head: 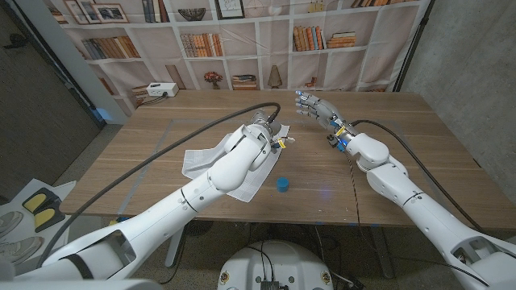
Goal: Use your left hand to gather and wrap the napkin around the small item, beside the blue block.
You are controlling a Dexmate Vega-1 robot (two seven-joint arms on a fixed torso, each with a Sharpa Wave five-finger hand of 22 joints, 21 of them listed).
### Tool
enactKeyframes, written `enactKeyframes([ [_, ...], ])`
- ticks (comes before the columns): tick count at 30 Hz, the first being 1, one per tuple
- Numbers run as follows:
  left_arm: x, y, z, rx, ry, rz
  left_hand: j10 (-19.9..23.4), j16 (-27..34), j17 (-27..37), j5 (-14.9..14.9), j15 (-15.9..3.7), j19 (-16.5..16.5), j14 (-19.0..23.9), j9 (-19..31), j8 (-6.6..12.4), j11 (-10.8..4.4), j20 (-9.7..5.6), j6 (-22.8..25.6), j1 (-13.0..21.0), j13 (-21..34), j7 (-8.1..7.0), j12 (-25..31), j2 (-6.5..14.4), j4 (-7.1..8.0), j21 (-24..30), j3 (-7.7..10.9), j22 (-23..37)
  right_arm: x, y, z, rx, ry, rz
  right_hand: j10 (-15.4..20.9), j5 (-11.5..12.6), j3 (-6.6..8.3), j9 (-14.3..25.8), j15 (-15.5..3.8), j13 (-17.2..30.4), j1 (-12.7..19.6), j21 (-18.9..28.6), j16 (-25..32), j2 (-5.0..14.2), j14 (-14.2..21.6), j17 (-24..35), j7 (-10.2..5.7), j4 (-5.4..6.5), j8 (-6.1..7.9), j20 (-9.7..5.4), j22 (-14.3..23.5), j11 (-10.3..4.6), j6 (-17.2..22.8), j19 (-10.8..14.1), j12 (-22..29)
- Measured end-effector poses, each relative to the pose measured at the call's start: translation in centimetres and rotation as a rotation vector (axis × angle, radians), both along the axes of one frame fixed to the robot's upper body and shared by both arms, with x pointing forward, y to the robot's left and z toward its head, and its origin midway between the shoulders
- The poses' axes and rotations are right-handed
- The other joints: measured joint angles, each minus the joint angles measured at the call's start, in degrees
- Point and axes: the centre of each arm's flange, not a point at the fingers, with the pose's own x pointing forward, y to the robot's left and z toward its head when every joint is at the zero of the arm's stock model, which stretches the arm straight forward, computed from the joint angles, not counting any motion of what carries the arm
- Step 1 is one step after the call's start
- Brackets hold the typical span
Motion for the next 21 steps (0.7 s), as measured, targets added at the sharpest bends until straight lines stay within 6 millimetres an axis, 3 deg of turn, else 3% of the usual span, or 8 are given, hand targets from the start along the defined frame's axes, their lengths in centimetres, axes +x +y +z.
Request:
enactKeyframes([
  [8,-1.9,-1.0,-0.1,0.001,0.048,-0.030,4.37,1.16,0.00,0.36,-0.05,1.33,3.16,0.03,0.50,0.17,-0.08,4.18,-0.23,0.60,1.73,2.66,-0.22,-0.39,-0.21,-0.09,0.24,-0.7,-0.1,-0.2,0.010,-0.010,-0.007,0.00,0.00,0.00,0.00,0.00,0.00,0.00,0.00,0.00,0.00,0.00,0.00,0.00,0.00,0.00,0.00,0.00,0.00,0.00,0.00,0.00],
  [15,-2.2,-1.0,-1.2,0.027,0.132,0.036,7.79,1.60,-0.27,0.36,-0.22,2.06,4.85,0.02,0.88,0.11,-0.18,7.52,-0.56,0.86,2.15,4.57,-1.24,-0.69,-0.21,-0.89,0.26,-1.6,-0.1,-0.9,0.015,-0.014,-0.012,0.00,0.00,0.00,0.00,0.00,0.00,0.00,0.00,0.00,0.00,0.00,0.00,0.00,0.00,0.00,0.00,0.00,0.00,0.00,0.00,0.01],
  [21,-2.5,-1.2,-2.1,0.048,0.162,0.075,7.63,1.36,-0.53,0.66,-0.29,2.36,4.63,0.09,0.61,-0.65,0.13,7.88,0.93,1.15,2.00,4.57,-2.73,-1.44,-0.74,-1.63,0.26,-2.0,-0.1,-1.5,0.022,-0.013,-0.018,0.00,0.00,0.00,0.00,0.00,0.00,0.00,0.00,0.00,0.00,0.00,-0.01,0.00,0.00,0.00,-0.25,0.00,0.00,0.00,0.24,0.01],
])
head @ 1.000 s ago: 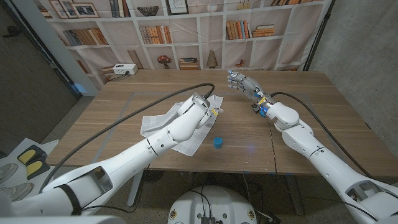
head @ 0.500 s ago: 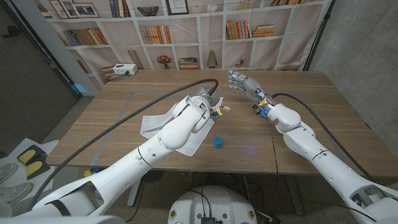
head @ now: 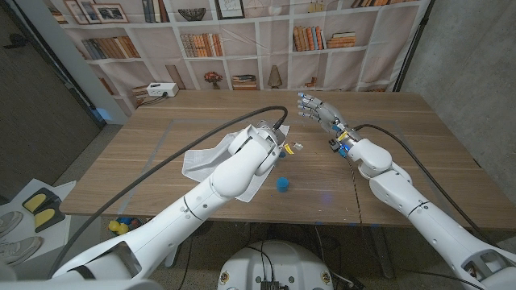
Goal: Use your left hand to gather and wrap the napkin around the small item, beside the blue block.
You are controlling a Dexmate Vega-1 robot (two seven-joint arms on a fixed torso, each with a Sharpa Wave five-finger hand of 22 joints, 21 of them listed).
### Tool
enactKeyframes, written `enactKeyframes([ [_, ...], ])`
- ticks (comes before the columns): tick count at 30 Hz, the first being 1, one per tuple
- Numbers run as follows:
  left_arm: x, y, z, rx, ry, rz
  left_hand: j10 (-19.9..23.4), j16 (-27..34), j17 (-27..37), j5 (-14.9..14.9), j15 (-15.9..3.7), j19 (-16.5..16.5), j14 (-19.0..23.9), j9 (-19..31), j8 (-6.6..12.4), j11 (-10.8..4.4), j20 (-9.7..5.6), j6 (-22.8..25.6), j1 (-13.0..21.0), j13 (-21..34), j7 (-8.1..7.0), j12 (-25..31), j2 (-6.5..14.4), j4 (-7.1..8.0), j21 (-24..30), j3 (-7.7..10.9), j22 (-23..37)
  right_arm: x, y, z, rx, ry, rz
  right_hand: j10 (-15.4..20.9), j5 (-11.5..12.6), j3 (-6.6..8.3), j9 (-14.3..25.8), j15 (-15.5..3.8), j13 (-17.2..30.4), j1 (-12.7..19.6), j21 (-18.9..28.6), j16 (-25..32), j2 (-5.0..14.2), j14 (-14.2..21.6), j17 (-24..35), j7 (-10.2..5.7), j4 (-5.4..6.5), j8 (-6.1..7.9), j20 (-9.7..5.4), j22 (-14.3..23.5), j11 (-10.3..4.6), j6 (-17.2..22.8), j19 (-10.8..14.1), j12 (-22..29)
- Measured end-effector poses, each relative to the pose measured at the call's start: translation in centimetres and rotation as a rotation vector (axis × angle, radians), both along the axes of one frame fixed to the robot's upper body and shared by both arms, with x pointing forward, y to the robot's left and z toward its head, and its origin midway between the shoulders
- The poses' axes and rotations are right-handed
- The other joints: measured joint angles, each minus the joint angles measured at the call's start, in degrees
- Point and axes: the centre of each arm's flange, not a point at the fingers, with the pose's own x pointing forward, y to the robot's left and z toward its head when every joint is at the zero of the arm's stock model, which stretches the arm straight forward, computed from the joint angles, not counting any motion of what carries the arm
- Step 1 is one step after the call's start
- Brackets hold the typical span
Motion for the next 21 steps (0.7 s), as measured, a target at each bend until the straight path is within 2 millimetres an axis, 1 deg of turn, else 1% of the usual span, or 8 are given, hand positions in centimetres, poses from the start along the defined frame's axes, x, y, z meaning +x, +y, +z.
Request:
enactKeyframes([
  [2,-0.1,-0.1,-0.4,0.010,0.005,0.014,-0.40,-0.34,0.00,0.21,0.16,0.00,-0.82,0.18,-0.45,-0.38,0.00,-0.63,-0.02,0.12,-0.36,0.00,0.02,-0.20,-0.37,-0.20,0.00,-0.2,0.0,-0.2,0.004,0.000,-0.002,0.22,0.00,0.00,0.00,0.00,0.00,0.00,0.00,0.00,0.00,0.00,0.00,0.00,0.00,0.00,0.00,0.00,-0.22,0.00,0.00,0.00],
  [6,-0.1,-0.1,-1.4,0.026,0.013,0.052,-0.92,-0.44,0.00,0.21,0.38,0.00,-1.14,0.19,-0.46,-0.05,0.00,-0.80,-0.02,0.24,-0.34,0.00,0.02,-0.20,-0.37,-0.20,0.00,-0.3,0.0,-0.5,0.010,0.001,-0.004,0.32,0.00,-0.12,0.00,0.00,0.00,-0.16,0.00,0.00,0.16,0.00,0.27,0.00,0.12,0.00,0.00,0.00,-0.32,0.00,0.00,0.00],
  [8,0.1,-0.1,-1.8,0.033,0.015,0.076,-1.36,-0.44,0.00,0.49,0.38,0.23,-1.14,0.19,-0.89,0.39,-0.19,-1.19,-0.04,0.24,0.07,0.00,0.04,-0.15,-0.37,-0.26,-0.01,-0.4,0.0,-0.6,0.011,0.003,-0.005,0.32,0.00,-0.17,0.00,0.00,0.00,-0.16,0.00,0.00,0.15,0.00,0.27,0.00,0.17,0.00,0.00,0.00,-0.32,0.00,0.00,0.00],
  [9,0.2,0.0,-2.1,0.035,0.014,0.098,-1.66,-0.44,0.00,0.49,0.38,0.66,-1.14,0.19,-0.91,0.73,-0.15,-1.26,-0.90,0.24,0.27,0.00,0.28,0.17,-0.37,-0.53,-0.01,-0.4,0.0,-0.7,0.012,0.003,-0.005,0.32,0.00,-0.17,0.00,0.00,0.00,-0.16,0.00,0.00,0.15,0.00,0.27,0.00,0.16,0.00,0.00,0.00,-0.32,0.00,0.00,0.00],
  [12,0.4,0.0,-2.7,0.035,0.023,0.127,-1.64,-0.36,0.01,0.49,0.04,1.63,-0.67,0.30,-1.24,2.33,0.24,-1.58,-3.26,0.24,1.71,-0.29,1.23,1.58,-0.37,-1.02,-0.01,-0.4,0.0,-0.7,0.012,0.002,-0.005,0.32,0.00,-0.17,0.00,0.00,0.00,-0.23,0.00,0.00,0.23,0.00,0.26,0.00,0.17,0.00,0.00,0.00,-0.32,0.00,0.00,0.00],
  [16,1.0,0.5,-3.6,0.018,0.036,0.199,-0.65,0.46,-0.26,0.16,0.07,3.40,1.49,0.46,-1.45,3.45,0.51,-1.98,-4.85,-0.02,2.56,-0.29,1.64,2.63,-0.37,-1.67,-0.01,-0.2,0.1,-1.0,0.011,0.009,-0.002,0.32,0.00,-0.16,0.00,0.00,0.00,-0.23,0.00,0.00,0.23,0.00,0.26,0.00,0.16,0.00,0.00,0.00,-0.31,0.00,0.00,0.00],
  [18,1.3,0.8,-4.0,0.006,0.043,0.237,1.00,1.14,-0.50,0.16,0.04,4.36,2.91,0.46,-1.45,3.33,0.58,-1.48,-5.53,-0.33,3.06,-0.29,1.50,3.06,-0.37,-2.02,-0.01,-0.1,0.2,-1.0,0.009,0.011,0.000,0.32,0.00,-0.16,0.00,0.00,0.00,-0.23,0.00,0.00,0.23,0.00,0.26,0.00,0.16,0.00,0.00,0.00,-0.31,0.00,0.00,0.00],
  [21,1.7,1.1,-4.4,-0.008,0.052,0.279,2.83,1.42,-0.81,-0.30,-0.04,5.49,4.62,0.46,-1.45,3.01,0.78,-0.80,-5.93,-0.64,3.59,-0.05,1.66,3.13,0.01,-2.09,-0.01,0.1,0.2,-1.0,0.007,0.015,0.004,0.32,0.00,-0.16,0.00,0.00,0.00,-0.23,0.00,0.00,0.23,0.00,0.26,0.00,0.16,0.00,0.00,0.00,-0.31,0.00,0.00,0.00],
])
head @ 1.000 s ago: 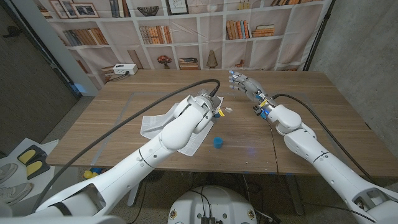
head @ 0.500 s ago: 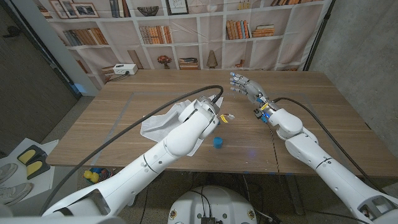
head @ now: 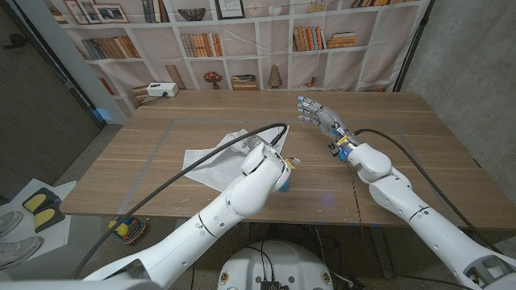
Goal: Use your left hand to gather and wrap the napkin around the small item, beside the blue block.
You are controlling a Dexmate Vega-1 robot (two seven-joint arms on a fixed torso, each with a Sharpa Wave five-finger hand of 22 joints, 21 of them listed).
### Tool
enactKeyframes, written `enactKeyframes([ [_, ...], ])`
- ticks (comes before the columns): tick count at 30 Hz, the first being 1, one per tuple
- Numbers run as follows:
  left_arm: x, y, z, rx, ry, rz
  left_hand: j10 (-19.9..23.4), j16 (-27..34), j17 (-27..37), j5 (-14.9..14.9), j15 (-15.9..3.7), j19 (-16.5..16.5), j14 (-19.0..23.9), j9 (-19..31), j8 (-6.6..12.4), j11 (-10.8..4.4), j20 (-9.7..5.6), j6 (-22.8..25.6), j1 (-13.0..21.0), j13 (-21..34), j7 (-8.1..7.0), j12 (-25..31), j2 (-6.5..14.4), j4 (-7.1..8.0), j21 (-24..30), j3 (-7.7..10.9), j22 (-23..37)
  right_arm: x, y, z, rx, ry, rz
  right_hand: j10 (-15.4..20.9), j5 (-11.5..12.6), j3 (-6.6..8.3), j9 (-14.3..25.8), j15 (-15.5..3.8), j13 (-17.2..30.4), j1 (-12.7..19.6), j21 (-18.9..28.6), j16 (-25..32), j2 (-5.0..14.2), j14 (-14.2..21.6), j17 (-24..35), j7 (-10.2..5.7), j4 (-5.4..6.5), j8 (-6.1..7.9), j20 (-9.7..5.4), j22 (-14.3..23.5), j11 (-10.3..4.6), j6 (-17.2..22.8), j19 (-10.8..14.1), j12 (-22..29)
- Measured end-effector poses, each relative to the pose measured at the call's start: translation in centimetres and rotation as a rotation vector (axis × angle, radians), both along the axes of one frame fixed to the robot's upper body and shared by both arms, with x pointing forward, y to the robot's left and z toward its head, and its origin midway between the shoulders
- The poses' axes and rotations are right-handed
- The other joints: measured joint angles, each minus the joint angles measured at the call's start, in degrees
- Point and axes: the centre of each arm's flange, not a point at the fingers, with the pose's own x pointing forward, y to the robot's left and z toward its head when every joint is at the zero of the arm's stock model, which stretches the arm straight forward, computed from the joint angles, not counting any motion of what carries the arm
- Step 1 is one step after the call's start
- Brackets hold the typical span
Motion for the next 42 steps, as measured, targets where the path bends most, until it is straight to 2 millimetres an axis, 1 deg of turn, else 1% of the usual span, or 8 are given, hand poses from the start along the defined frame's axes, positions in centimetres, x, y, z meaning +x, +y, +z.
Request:
enactKeyframes([
  [10,0.9,0.3,-1.2,-0.021,0.047,0.100,4.87,0.81,-0.77,0.00,-0.23,1.67,2.94,0.00,0.50,-1.61,-0.38,2.53,-1.19,0.09,0.76,1.40,-1.78,-0.03,0.01,-1.45,0.00,0.3,-0.1,-0.1,0.000,0.004,0.008,0.00,0.00,0.00,0.00,0.02,0.00,0.00,0.00,0.40,0.00,0.43,0.00,0.00,0.00,0.00,0.00,0.00,0.00,0.00,0.00,0.00],
  [21,1.6,-0.2,-2.1,0.021,0.075,0.186,7.03,1.66,-0.93,-0.05,-0.60,2.59,5.93,-0.01,0.94,-1.10,-0.69,4.65,-0.27,0.64,0.67,2.76,-3.15,-0.47,0.01,-2.23,-0.01,0.6,-0.5,-0.2,0.011,0.004,0.007,0.31,0.00,-0.25,0.00,-0.21,0.00,-0.01,0.00,0.61,-0.01,0.84,-0.01,0.00,0.25,0.00,0.31,0.00,0.32,0.00,0.31,0.00],
  [30,2.8,-0.4,-3.0,0.052,0.105,0.233,6.16,1.66,-0.87,0.02,-0.60,2.98,5.93,0.27,0.94,-1.49,-1.08,4.52,1.66,0.78,0.14,2.49,-3.04,-1.38,-0.37,-1.66,-0.01,0.8,-0.7,-0.1,0.020,-0.003,0.007,0.31,0.00,-0.24,0.00,0.10,0.00,-0.47,0.00,0.61,-0.03,1.14,0.27,0.22,0.24,0.00,0.10,0.00,0.32,0.22,0.51,0.00],
  [34,3.2,-0.3,-3.1,0.079,0.107,0.256,8.43,1.65,-1.04,-0.24,-0.63,3.72,7.19,0.27,0.94,-2.81,-1.82,5.69,2.62,0.88,-1.03,2.95,-4.02,-1.46,-0.37,-1.76,-0.01,0.9,-0.8,-0.1,0.028,-0.003,0.004,0.31,0.00,-0.24,0.00,-0.12,0.00,-0.46,0.00,0.61,-0.02,1.36,0.27,-0.01,0.24,0.00,0.10,0.00,0.32,0.44,0.51,0.00],
  [36,3.3,-0.3,-3.3,0.082,0.113,0.260,9.48,1.65,-1.04,-3.42,-0.78,4.02,7.88,0.26,1.38,-3.63,-2.12,6.92,3.23,0.99,-1.20,3.39,-4.63,-1.76,-0.74,-2.07,0.04,1.0,-0.8,-0.1,0.032,-0.006,0.003,0.31,0.00,-0.24,0.00,-0.21,0.00,-0.46,0.00,0.61,-0.02,1.45,0.27,-0.11,0.24,0.00,0.10,0.00,0.32,0.54,0.51,0.00],
  [37,3.4,-0.2,-3.3,0.081,0.113,0.261,10.26,1.65,-1.03,-8.05,-0.83,4.26,8.32,0.27,1.69,-3.87,-2.36,7.74,3.62,1.13,-1.17,3.58,-5.02,-1.77,-0.78,-2.08,0.19,1.0,-0.9,-0.1,0.033,-0.007,0.002,0.31,0.00,-0.24,0.00,-0.21,0.00,-0.46,0.00,0.61,-0.02,1.45,0.27,-0.11,0.24,0.00,0.10,0.00,0.32,0.54,0.51,0.00],
  [38,3.4,-0.2,-3.3,0.093,0.115,0.264,11.19,1.65,-1.03,-10.19,-0.84,4.58,9.03,0.27,2.15,-4.16,-2.68,9.05,3.95,1.16,-1.21,3.90,-5.35,-1.83,-0.78,-2.14,0.28,1.0,-0.9,-0.1,0.035,-0.006,0.000,0.31,0.00,-0.24,0.00,-0.21,0.00,-0.46,0.00,0.61,-0.02,1.44,0.27,-0.11,0.24,0.00,0.10,0.00,0.32,0.54,0.51,0.00],
  [42,3.5,-0.2,-3.2,0.103,0.115,0.262,15.08,2.64,-0.63,-10.19,-1.38,6.69,12.92,0.85,4.97,-5.61,-4.47,15.69,4.87,1.74,-0.07,4.76,-6.27,-1.46,-0.40,-1.77,0.29,1.0,-0.9,-0.1,0.038,-0.008,-0.003,0.31,0.00,-0.24,0.00,-0.21,0.00,-0.45,0.00,0.61,-0.02,1.44,0.27,-0.10,0.24,0.00,0.10,0.00,0.32,0.53,0.51,0.00],
])
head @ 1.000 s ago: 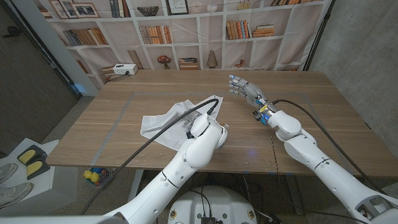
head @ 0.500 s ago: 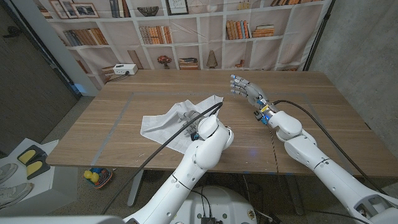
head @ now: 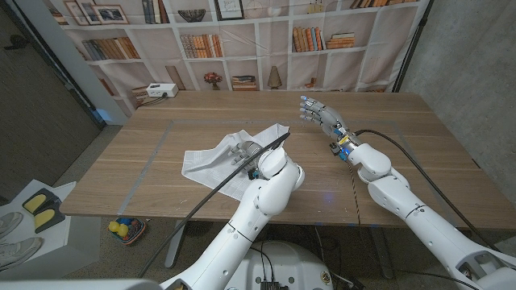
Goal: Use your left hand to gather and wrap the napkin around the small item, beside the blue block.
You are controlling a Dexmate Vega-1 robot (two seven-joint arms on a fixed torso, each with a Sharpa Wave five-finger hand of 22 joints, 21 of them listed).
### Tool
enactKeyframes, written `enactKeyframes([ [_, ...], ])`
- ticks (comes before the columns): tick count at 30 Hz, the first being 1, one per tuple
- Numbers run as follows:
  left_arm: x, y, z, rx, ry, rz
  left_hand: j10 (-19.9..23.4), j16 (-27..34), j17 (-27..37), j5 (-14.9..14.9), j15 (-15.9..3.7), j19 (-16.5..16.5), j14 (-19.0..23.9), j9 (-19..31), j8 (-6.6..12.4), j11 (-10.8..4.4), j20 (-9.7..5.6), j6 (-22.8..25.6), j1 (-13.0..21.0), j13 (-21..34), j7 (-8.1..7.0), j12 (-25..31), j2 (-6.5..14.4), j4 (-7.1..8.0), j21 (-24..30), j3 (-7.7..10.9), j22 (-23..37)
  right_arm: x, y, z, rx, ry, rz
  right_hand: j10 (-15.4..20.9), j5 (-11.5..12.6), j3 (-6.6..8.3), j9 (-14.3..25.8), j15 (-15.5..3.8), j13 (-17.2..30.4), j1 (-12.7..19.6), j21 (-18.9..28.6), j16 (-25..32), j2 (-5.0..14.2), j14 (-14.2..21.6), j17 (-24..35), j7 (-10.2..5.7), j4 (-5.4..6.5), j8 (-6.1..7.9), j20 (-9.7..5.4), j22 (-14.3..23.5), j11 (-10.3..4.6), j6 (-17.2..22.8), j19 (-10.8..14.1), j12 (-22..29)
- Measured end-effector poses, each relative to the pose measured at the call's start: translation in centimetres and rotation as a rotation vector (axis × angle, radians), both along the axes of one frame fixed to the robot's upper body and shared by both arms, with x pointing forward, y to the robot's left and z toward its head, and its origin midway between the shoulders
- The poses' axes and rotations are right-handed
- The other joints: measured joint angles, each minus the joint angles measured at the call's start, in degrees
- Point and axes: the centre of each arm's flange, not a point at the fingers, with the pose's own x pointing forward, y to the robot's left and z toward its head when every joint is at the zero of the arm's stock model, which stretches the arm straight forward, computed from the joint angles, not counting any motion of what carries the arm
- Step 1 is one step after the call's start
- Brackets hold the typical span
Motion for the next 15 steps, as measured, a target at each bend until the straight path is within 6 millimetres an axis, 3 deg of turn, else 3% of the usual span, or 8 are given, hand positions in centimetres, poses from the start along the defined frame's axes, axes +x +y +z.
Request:
enactKeyframes([
  [3,0.0,0.0,-0.1,0.020,-0.005,-0.005,2.64,1.11,1.03,0.00,-0.64,1.52,2.51,0.96,2.48,-0.52,-1.02,3.94,1.31,0.51,0.52,0.86,-1.31,0.14,0.85,0.14,0.12,0.0,-0.1,0.0,0.001,-0.002,-0.004,0.00,0.00,0.00,0.00,0.00,0.00,0.00,0.00,0.00,0.00,0.00,0.00,0.00,0.00,0.00,0.00,0.00,0.00,0.00,0.00,0.00],
  [5,0.1,0.0,-0.2,0.029,-0.010,-0.014,4.68,2.39,2.29,0.00,-1.16,2.42,4.46,2.01,4.51,-0.71,-1.08,6.21,3.62,1.29,0.72,1.80,-3.48,0.55,1.46,0.55,0.26,0.0,0.0,0.1,0.001,-0.004,-0.006,0.00,0.00,0.00,0.00,0.00,0.00,0.00,0.00,0.00,0.00,0.00,-0.08,0.00,0.00,0.00,0.00,0.00,0.00,0.00,0.00,0.00],
  [8,0.1,0.0,-0.6,0.035,-0.021,-0.027,7.43,4.48,4.58,0.00,-2.10,3.41,7.78,3.80,7.58,-0.54,-1.26,8.86,8.06,3.01,0.91,3.71,-4.72,1.15,2.97,1.16,0.70,0.0,0.0,0.1,-0.002,0.000,-0.009,0.00,0.00,0.00,0.00,0.00,0.00,0.00,0.00,0.00,0.00,0.00,-0.16,0.00,0.00,0.00,0.00,0.00,0.00,0.00,0.00,0.00],
  [15,0.2,0.1,-1.1,0.049,-0.049,-0.049,8.53,5.72,7.65,0.00,-2.90,4.45,9.59,6.10,10.07,-0.41,-1.38,9.93,10.15,5.86,1.04,6.18,-6.56,1.21,5.32,1.25,1.26,-0.1,0.2,0.5,-0.014,-0.002,-0.010,0.00,0.00,0.00,0.00,0.00,0.00,0.03,0.00,0.00,-0.02,-0.01,-0.16,0.00,0.00,0.00,0.00,0.00,0.00,0.00,0.00,0.00],
])
